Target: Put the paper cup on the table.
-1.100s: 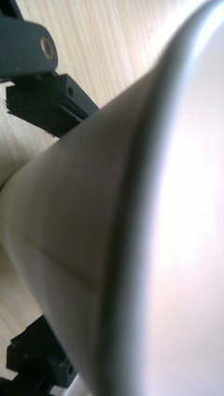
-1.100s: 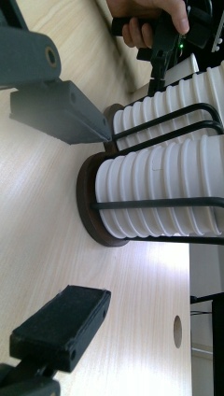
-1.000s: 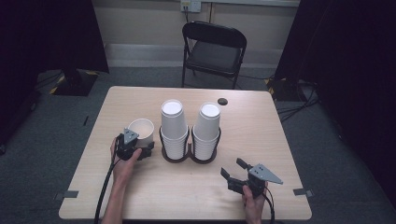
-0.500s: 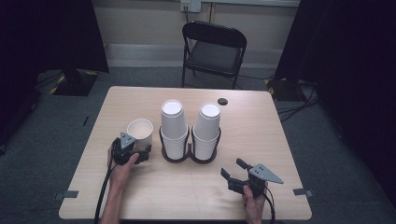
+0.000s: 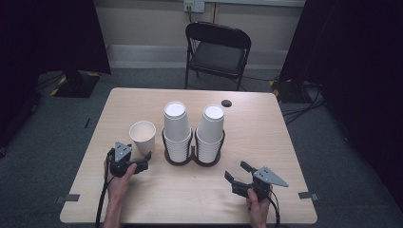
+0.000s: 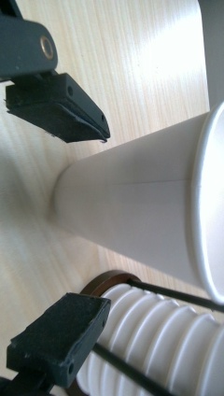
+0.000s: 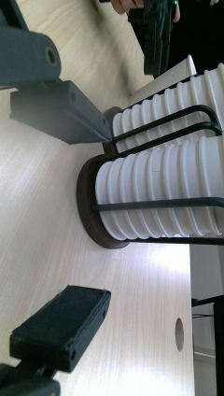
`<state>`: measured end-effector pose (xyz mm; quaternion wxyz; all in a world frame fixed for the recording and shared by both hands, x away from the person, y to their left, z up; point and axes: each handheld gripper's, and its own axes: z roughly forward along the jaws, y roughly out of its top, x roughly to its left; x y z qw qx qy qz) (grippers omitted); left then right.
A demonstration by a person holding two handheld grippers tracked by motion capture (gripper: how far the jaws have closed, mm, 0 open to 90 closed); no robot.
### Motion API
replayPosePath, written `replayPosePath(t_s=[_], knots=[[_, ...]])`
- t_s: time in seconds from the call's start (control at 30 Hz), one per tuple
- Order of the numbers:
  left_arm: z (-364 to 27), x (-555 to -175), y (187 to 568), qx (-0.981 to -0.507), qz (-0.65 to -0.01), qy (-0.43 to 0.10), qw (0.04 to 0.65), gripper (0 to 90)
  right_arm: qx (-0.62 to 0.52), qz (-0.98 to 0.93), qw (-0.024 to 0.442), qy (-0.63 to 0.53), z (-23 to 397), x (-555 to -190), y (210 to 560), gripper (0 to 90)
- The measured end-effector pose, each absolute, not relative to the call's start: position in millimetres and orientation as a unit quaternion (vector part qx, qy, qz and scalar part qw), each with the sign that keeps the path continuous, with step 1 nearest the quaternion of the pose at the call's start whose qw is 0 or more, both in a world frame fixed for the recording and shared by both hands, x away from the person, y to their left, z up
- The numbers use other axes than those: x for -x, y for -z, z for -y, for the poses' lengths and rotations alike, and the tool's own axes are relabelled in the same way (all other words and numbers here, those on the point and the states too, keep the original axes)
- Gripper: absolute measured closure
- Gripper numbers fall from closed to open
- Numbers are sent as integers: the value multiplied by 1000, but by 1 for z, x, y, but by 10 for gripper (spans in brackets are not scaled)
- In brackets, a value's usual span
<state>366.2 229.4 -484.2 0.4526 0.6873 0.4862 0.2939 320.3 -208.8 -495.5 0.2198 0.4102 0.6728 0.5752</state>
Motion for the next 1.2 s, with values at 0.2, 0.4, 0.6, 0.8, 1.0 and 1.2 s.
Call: replayPosePath(t_s=[0.2,0.4,0.6,0.8,1.0,1.2], knots=[[-226,-345,486,-677,-476,-299,476,155,-411,-672,221,-575,209,-320,496,190],[-217,-326,483,-671,-466,-301,492,156,-408,-673,223,-575,209,-320,496,190],[-200,-311,479,-680,-440,-296,507,157,-404,-674,229,-574,208,-318,495,188],[-185,-295,484,-679,-426,-295,520,163,-403,-670,232,-579,209,-317,496,188],[-165,-290,492,-682,-412,-273,539,158,-404,-670,232,-578,209,-317,496,188],[-153,-286,495,-692,-395,-315,516,157,-409,-676,238,-566,206,-319,495,183]])
